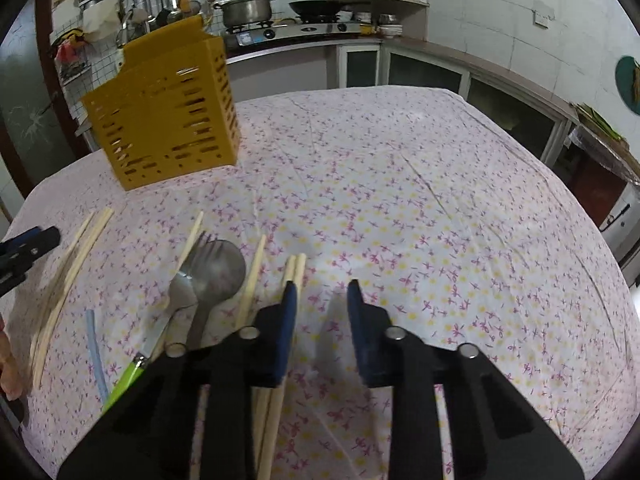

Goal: Organize utensils
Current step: 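Lower the left tool toward a chopstick while the right tool approaches another chopstick, then close the left tool on one wooden chopstick while the right tool grasps another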

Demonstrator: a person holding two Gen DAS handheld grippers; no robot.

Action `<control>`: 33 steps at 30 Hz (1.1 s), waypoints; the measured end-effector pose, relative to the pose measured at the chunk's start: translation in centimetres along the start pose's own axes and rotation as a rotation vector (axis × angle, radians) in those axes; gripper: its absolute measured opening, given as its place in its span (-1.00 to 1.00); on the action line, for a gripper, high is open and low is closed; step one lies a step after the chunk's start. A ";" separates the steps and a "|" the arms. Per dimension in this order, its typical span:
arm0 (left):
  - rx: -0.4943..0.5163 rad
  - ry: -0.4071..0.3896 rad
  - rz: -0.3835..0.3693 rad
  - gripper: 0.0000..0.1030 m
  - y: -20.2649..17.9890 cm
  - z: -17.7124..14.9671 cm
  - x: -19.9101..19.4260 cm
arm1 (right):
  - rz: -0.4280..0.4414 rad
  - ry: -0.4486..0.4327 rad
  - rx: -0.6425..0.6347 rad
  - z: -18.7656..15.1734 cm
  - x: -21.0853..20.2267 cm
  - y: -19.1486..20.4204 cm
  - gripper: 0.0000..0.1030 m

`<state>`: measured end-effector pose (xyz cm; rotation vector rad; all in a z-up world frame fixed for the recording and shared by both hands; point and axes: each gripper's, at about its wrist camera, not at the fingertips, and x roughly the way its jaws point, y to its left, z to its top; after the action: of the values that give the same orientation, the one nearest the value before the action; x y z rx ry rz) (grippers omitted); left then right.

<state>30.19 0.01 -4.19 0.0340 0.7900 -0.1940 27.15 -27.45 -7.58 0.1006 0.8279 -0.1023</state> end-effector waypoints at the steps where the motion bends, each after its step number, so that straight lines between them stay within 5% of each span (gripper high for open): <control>1: 0.002 0.012 -0.011 0.02 -0.1 0.0 0.2 | 0.004 0.008 -0.005 -0.2 0.1 0.2 -0.64; 12: 0.004 0.103 -0.020 -0.29 -0.7 -0.8 1.4 | 0.028 0.065 -0.002 -0.8 0.7 0.6 -0.66; 25: -0.088 0.174 -0.089 -0.30 1.0 0.0 3.2 | 0.012 0.081 -0.030 -0.5 1.2 1.2 -0.62; 33: -0.075 0.193 -0.032 -0.49 1.3 0.1 3.1 | 0.016 0.073 -0.027 -0.5 1.2 1.1 -0.62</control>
<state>32.69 0.76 -6.38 -0.0314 0.9898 -0.1933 27.71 -26.36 -8.77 0.0859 0.9008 -0.0728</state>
